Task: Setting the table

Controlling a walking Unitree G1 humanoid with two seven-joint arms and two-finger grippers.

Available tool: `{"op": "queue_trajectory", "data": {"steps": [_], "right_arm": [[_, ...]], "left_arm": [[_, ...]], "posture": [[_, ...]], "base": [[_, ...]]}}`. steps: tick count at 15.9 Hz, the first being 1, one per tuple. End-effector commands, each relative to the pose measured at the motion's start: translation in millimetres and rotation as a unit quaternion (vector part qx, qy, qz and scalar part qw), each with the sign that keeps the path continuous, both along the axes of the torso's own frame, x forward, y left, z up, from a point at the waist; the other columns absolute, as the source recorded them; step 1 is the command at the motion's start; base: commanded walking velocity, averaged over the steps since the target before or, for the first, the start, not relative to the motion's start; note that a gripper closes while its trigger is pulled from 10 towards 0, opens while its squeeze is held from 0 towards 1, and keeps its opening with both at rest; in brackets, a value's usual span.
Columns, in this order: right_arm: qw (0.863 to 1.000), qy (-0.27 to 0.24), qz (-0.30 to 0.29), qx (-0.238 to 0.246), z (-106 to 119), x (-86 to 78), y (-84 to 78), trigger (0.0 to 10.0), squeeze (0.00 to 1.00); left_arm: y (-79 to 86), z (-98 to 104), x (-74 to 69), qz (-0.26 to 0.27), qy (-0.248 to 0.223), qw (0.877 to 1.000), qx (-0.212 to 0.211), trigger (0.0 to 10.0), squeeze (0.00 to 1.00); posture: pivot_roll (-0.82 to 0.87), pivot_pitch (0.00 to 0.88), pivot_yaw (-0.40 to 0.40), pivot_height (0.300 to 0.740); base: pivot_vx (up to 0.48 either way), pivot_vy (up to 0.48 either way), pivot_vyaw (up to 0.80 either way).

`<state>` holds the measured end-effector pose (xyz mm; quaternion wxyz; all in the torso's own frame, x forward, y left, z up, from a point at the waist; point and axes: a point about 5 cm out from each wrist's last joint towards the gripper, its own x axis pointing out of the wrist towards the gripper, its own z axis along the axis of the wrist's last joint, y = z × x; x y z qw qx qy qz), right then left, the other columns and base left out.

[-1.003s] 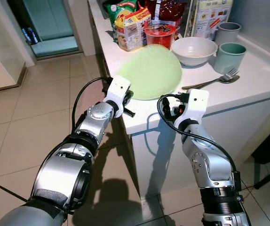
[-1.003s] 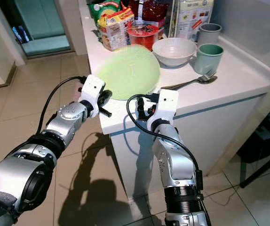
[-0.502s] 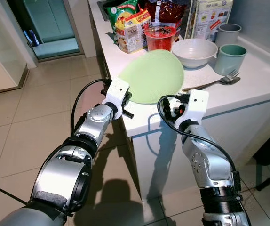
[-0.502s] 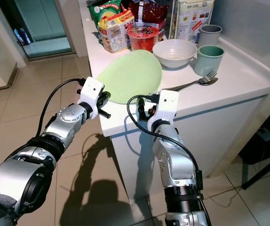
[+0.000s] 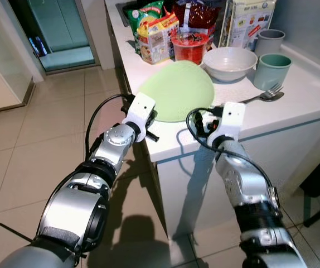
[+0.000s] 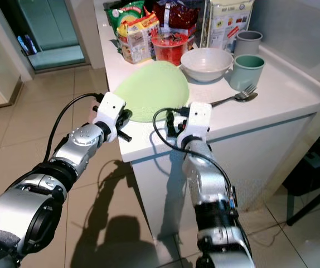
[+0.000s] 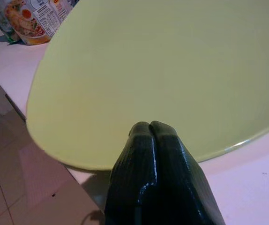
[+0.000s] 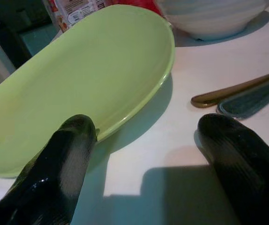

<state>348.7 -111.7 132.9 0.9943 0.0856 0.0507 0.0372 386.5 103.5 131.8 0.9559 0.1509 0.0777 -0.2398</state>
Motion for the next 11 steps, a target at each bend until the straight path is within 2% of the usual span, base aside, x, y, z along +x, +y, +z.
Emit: {"op": "queue_trajectory", "data": {"steps": [1, 4, 8, 11], "right_arm": [[0.999, 0.035, -0.003, 0.008, -15, -0.2, 0.0, 10.0, 0.0], [0.999, 0.032, 0.002, 0.019, -17, 8.4, 7.4, 10.0, 0.0], [0.998, 0.016, -0.013, 0.067, -15, 15.3, 9.2, 10.0, 0.0], [0.997, 0.005, -0.009, 0.076, -13, 19.1, 13.5, 10.0, 0.0]], "left_arm": [[8.0, -25, -9.0, 0.006, 0.056, 0.998, 0.031, 10.0, 0.0], [8.1, -24, -8.5, 0.004, 0.054, 0.998, 0.033, 10.0, 0.0], [8.4, -24, -8.5, 0.0, 0.052, 0.998, 0.037, 10.0, 0.0], [6.4, -23, -8.6, -0.007, 0.049, 0.998, 0.037, 10.0, 0.0]], "posture": [[0.01, 0.0, 0.105, 0.74], [0.02, 0.0, 0.105, 0.74], [0.02, 0.0, 0.108, 0.74], [0.02, 0.0, 0.105, 0.74]], "base": [[0.0, 0.0, 0.0], [0.0, 0.0, 0.0], [0.0, 0.0, 0.0], [0.0, 0.0, 0.0]]}}
